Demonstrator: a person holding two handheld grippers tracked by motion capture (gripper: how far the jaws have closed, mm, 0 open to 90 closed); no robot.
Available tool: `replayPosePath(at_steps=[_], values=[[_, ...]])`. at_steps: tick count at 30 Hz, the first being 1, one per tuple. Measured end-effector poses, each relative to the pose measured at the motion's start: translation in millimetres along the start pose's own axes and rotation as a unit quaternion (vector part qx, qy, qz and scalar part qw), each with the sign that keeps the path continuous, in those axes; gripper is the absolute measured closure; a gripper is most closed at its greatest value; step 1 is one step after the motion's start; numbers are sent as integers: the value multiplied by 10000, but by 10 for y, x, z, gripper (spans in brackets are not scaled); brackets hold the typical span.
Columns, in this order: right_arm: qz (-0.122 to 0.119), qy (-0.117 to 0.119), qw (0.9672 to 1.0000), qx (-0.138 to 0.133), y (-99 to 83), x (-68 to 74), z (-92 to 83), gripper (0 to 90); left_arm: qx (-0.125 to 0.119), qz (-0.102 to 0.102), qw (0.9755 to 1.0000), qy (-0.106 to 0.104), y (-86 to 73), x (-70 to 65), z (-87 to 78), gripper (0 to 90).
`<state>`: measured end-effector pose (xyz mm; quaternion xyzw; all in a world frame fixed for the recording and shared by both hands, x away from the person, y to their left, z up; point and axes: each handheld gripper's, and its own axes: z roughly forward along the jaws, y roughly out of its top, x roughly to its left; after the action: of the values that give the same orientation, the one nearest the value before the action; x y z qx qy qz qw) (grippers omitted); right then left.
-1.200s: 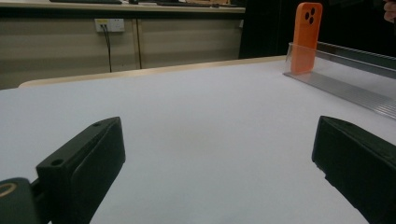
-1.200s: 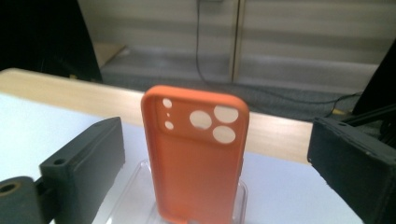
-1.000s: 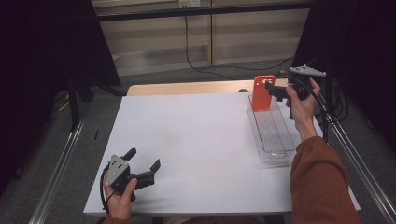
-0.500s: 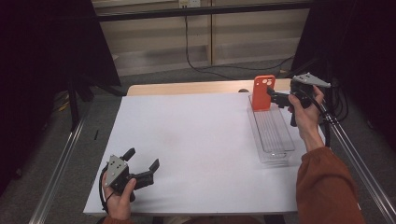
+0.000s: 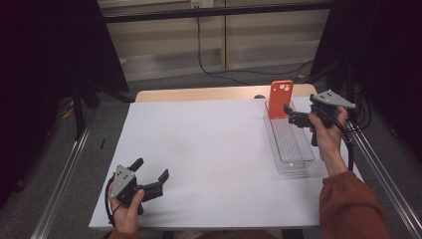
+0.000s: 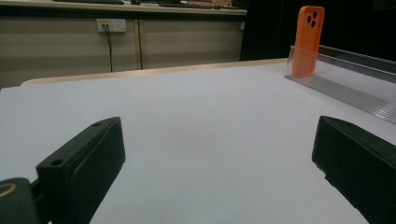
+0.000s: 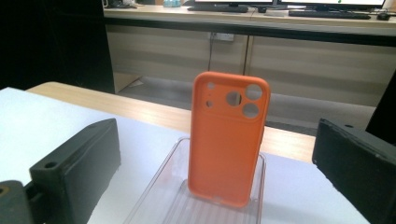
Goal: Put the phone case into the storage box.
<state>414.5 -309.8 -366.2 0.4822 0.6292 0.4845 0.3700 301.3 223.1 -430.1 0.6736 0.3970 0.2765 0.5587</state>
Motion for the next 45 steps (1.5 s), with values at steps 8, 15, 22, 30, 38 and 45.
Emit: replayPosePath(at_steps=[8, 15, 22, 30, 38, 45], values=[[-23, -130, 9999, -38, -73, 63, -183, 0, -15, 30, 10000, 22, 4, -7, -2, 26], [48, -188, 9998, -68, -133, 86, -310, 0, -35, 33, 10000, 20, 9, -17, -7, 26], [84, -161, 9998, -125, -185, 140, -483, 0, -16, 59, 10000, 38, 13, -33, -5, 26], [91, -132, 9997, -181, -278, 210, -672, 0, -28, 22, 10000, 68, 12, -32, -16, 26], [166, -107, 9998, -94, -425, 273, -769, 0, -40, 3, 10000, 55, 13, -35, -20, 24], [167, -105, 9998, -41, -524, 290, -833, 0, -44, -14, 10000, 57, 13, -36, -17, 23]])
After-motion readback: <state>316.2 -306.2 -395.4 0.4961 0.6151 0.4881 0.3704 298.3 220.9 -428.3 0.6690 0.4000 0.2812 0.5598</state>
